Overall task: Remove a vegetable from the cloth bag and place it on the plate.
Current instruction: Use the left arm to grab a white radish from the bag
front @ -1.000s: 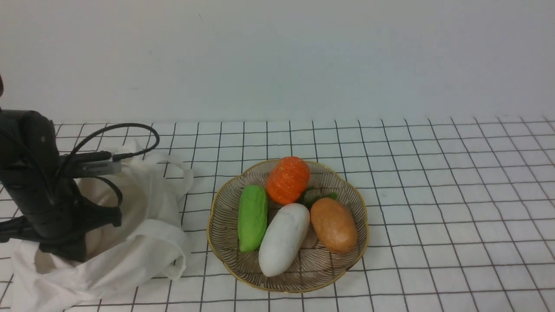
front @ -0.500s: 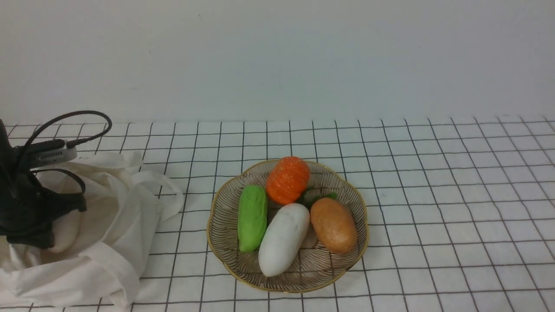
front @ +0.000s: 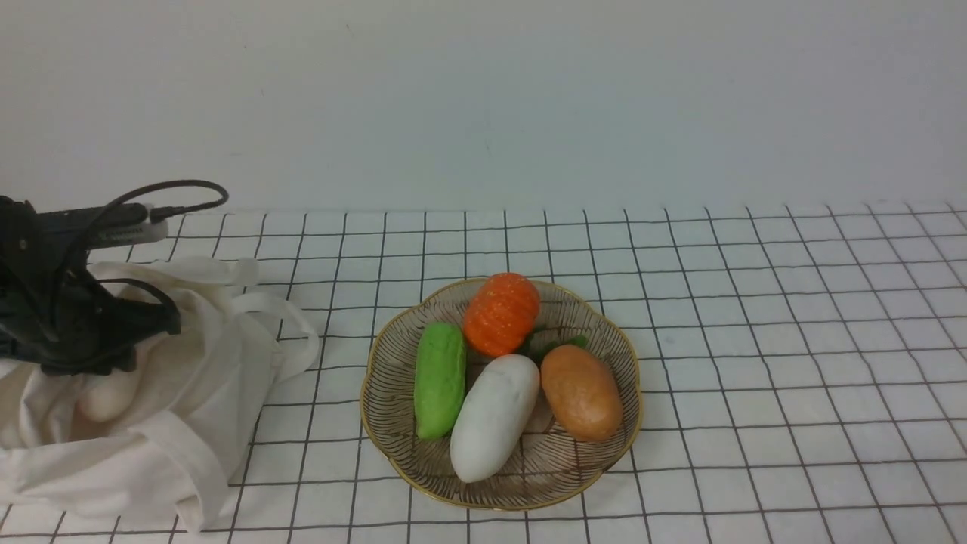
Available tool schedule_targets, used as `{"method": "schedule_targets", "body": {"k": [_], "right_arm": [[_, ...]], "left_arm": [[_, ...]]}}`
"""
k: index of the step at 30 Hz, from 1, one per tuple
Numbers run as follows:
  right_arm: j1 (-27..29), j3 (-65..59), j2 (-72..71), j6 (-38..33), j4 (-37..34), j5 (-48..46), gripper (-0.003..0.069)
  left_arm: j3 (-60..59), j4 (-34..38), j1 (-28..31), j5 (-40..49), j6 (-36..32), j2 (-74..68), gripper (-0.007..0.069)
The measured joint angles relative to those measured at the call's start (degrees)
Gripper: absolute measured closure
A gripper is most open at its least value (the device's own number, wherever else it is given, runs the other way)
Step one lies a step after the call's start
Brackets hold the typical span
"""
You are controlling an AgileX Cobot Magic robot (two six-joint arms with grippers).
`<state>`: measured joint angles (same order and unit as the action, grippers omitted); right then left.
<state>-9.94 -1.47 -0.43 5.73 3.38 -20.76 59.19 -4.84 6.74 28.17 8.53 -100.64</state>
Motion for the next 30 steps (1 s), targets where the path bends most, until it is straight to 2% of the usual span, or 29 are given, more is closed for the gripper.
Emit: {"method": "schedule_targets", "body": {"k": [5, 8, 13, 21, 30], "right_arm": [[0.0, 0.0, 0.0, 0.0, -0.1, 0.0, 0.0673], [0.0, 0.0, 0.0, 0.0, -0.1, 0.0, 0.0673], [0.0, 0.0, 0.0, 0.0, -0.1, 0.0, 0.0673], [0.0, 0.0, 0.0, 0.0, -0.1, 0.0, 0.0673], [0.0, 0.0, 0.0, 0.0, -0.1, 0.0, 0.0673]], "left_arm": [[0.0, 0.0, -3.7, 0.4, -0.4, -0.1, 0.0288], [0.0, 0.1, -4.1, 2.2, -0.2, -0.3, 0.0260], [0.0, -1.8, -3.9, 5.3, 0.5, -2.9, 0.0255], [0.0, -7.5, -3.6, 4.0, 4.6, -4.6, 0.0250], [0.0, -21.7, -3.6, 3.0, 12.7, -3.3, 0.0187]]}}
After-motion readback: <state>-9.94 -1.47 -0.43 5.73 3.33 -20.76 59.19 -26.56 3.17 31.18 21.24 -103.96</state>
